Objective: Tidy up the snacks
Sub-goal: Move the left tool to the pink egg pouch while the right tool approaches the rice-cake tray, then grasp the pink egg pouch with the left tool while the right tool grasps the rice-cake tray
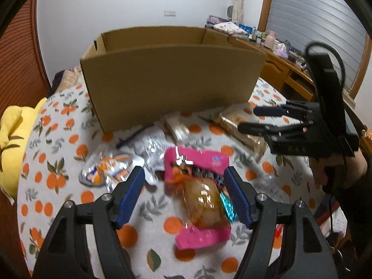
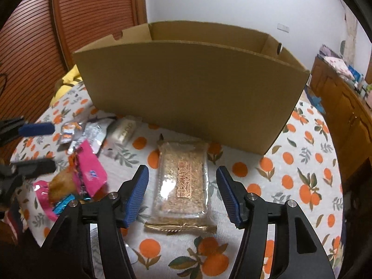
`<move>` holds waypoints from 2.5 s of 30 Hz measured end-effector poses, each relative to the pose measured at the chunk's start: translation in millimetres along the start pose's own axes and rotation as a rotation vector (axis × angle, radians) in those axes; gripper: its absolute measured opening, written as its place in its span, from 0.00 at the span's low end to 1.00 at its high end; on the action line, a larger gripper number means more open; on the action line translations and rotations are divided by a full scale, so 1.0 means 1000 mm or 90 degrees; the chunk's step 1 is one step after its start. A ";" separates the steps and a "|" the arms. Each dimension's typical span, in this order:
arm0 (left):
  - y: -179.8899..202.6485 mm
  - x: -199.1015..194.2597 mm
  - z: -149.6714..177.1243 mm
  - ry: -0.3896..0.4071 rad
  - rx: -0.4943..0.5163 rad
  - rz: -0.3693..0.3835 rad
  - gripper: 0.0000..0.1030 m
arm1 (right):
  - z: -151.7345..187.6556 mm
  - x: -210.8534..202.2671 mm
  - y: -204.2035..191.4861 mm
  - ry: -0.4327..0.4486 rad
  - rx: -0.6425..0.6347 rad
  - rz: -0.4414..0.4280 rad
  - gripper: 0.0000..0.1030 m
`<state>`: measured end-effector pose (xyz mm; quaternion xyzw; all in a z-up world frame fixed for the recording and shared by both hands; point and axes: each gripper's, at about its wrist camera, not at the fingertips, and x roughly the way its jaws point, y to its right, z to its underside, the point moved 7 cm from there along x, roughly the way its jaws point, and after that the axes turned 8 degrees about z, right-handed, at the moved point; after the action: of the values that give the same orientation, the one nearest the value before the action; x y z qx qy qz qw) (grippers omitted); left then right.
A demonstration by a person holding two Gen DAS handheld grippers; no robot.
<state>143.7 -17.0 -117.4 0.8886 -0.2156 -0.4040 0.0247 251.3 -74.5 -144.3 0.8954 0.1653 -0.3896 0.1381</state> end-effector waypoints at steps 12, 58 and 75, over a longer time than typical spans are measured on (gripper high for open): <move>0.008 0.010 0.020 -0.037 -0.003 -0.006 0.63 | 0.012 0.020 -0.002 -0.038 -0.019 0.030 0.61; 0.000 -0.003 0.015 0.001 -0.019 -0.012 0.42 | 0.027 0.013 0.015 -0.030 0.007 0.019 0.54; 0.011 -0.028 -0.003 0.043 -0.002 -0.009 0.42 | 0.028 0.006 0.010 -0.021 0.003 0.011 0.46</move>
<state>126.0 -16.2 -93.1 0.9032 -0.2078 -0.3743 0.0304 241.0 -93.1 -165.9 0.8905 0.1543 -0.4038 0.1418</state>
